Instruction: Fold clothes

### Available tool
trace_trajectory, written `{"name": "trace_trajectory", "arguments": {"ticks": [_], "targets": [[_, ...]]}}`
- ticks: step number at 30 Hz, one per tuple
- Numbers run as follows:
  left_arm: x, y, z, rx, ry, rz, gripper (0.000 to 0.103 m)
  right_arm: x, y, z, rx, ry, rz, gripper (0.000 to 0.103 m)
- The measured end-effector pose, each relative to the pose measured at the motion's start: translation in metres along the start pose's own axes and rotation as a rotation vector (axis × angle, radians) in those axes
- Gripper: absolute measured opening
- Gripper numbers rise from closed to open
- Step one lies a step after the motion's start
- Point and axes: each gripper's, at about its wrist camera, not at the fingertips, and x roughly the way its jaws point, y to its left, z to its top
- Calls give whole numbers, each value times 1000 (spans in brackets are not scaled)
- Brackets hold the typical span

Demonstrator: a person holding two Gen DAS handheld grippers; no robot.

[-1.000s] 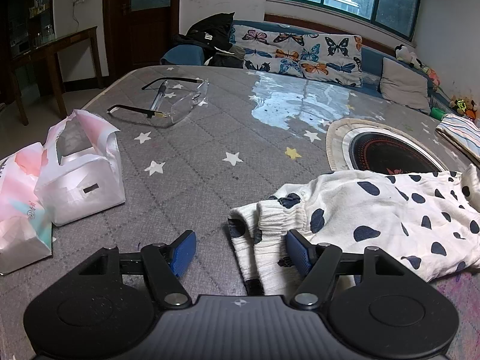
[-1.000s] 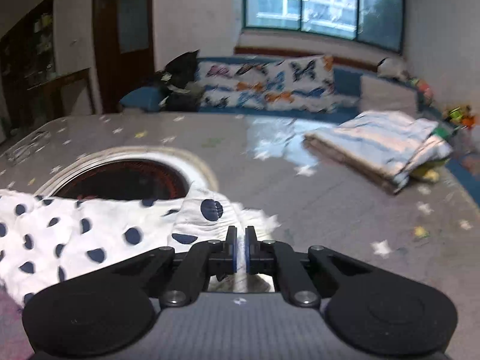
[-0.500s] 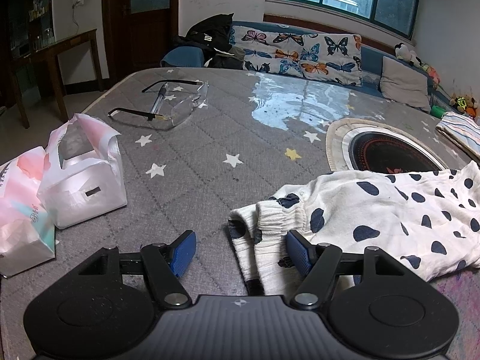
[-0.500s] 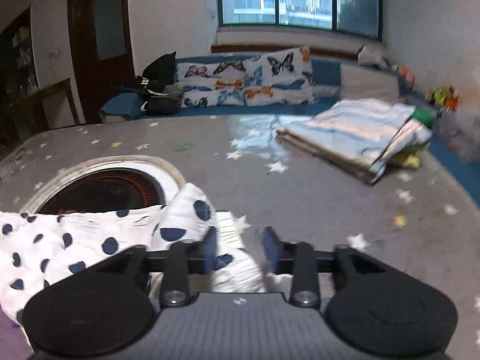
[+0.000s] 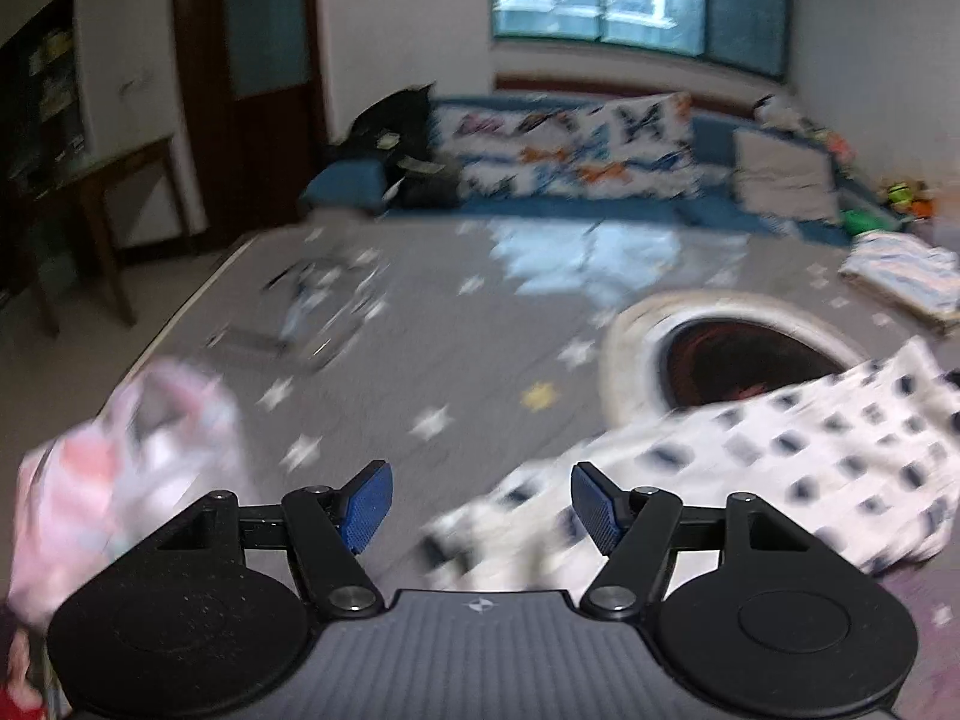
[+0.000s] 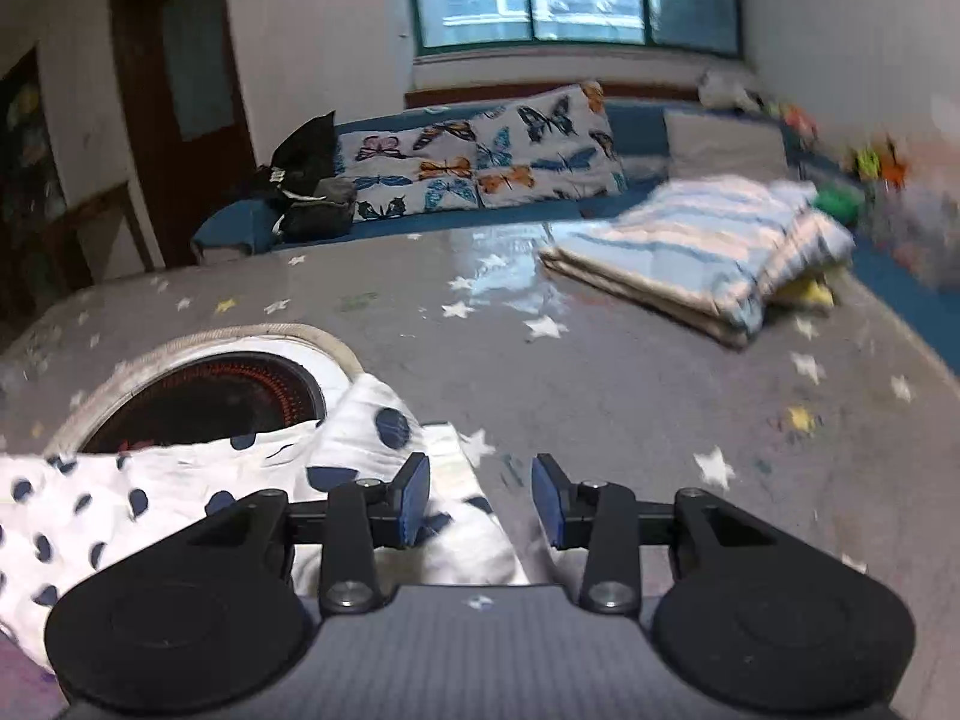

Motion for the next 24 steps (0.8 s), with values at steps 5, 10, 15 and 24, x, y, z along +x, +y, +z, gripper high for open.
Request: {"name": "trace_trajectory", "arguments": {"ticks": [5, 10, 15, 24], "targets": [[10, -64, 31, 87, -29, -202, 64, -11, -18, -10, 83, 14, 56, 38], [37, -146, 54, 205, -23, -428, 60, -17, -25, -20, 130, 16, 80, 38], [69, -222, 74, 307, -21, -562, 60, -19, -23, -25, 131, 12, 92, 38], [133, -295, 82, 374, 40, -598, 62, -13, -22, -29, 135, 23, 105, 21]]}}
